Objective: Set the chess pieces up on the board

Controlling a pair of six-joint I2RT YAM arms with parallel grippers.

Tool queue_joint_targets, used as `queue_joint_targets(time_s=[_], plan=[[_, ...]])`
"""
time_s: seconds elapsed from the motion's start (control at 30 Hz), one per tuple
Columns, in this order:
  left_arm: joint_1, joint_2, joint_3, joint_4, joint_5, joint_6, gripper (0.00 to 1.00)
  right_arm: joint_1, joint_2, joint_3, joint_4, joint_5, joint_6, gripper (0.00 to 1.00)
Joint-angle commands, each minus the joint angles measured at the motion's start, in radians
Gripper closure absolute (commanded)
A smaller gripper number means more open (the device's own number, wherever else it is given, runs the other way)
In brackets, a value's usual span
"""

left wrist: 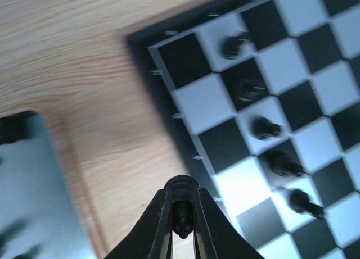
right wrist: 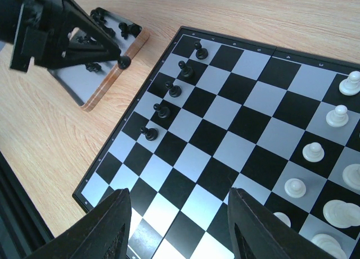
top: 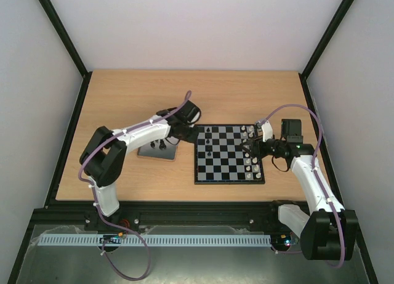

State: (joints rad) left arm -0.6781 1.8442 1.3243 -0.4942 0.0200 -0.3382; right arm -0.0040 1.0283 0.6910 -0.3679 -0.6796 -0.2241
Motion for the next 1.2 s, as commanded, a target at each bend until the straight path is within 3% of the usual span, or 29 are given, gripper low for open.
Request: queue_joint_targets(time_s=[0.0, 0.9, 1.17], plan=[[-0.077, -0.019, 0.051, -0.047, 0.029, 0.053, 0.91, 0.006, -0.019, -0.012, -0.006, -0.009, -0.012, 0.52], [-0.094, 0.19, 0.178, -0.038, -0.029, 0.044, 0.91, 0.006, -0.022, -0.012, -0.006, -0.006, -0.014, 0.52], [-0.094, 0.202, 0.174, -0.04, -0.02, 0.047, 0.83, 0.006, -0.021, -0.012, -0.006, -0.006, -0.014, 0.52]])
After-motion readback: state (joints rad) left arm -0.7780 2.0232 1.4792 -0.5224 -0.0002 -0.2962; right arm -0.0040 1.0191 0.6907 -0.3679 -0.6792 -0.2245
